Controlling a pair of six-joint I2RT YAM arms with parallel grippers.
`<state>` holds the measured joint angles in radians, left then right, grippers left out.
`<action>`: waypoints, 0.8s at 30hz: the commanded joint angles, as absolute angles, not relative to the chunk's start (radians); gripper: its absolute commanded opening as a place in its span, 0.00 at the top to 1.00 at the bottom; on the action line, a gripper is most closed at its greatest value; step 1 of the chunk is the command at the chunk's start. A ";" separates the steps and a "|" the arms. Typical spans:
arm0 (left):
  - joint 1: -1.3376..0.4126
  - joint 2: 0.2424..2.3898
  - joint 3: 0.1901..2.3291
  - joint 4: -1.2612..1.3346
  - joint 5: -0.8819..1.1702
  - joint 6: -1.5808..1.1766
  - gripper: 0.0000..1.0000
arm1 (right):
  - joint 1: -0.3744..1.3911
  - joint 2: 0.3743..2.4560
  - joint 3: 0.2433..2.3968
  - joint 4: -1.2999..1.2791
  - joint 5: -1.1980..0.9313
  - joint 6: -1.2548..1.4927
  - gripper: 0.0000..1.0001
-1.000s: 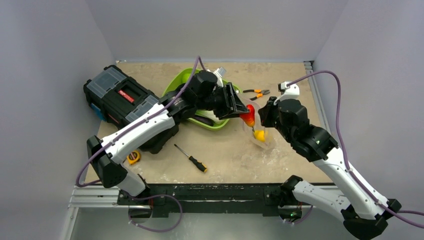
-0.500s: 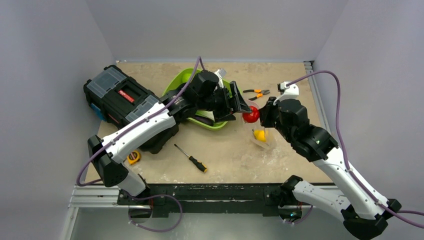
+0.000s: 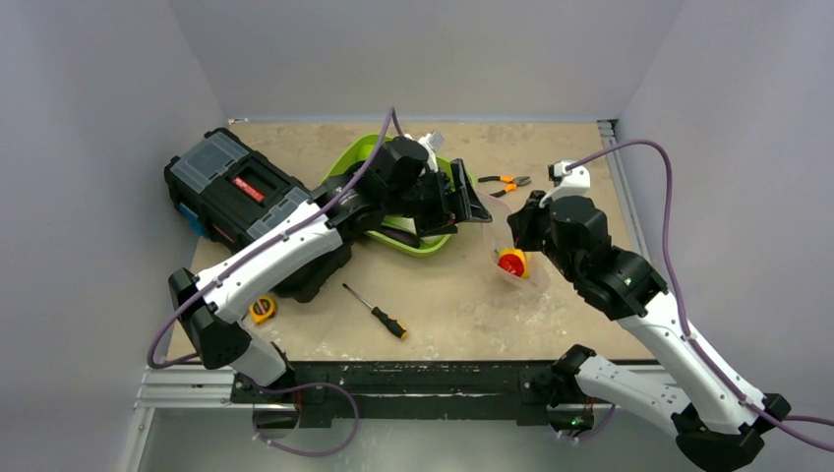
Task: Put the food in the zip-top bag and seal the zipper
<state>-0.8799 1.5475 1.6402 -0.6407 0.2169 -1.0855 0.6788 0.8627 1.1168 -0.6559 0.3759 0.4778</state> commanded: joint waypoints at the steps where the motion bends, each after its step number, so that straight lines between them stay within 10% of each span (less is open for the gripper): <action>1: -0.884 1.462 1.689 -0.710 0.091 -0.961 0.16 | 0.680 0.844 1.136 -0.617 0.400 0.469 1.00; 11: -0.872 1.274 1.488 -0.651 -0.262 -0.862 0.00 | 0.680 0.824 1.135 -0.649 0.442 0.463 1.00; 24: -0.727 1.466 1.458 -0.534 -0.033 -0.732 0.08 | 0.681 0.803 1.151 -0.735 0.449 0.472 1.00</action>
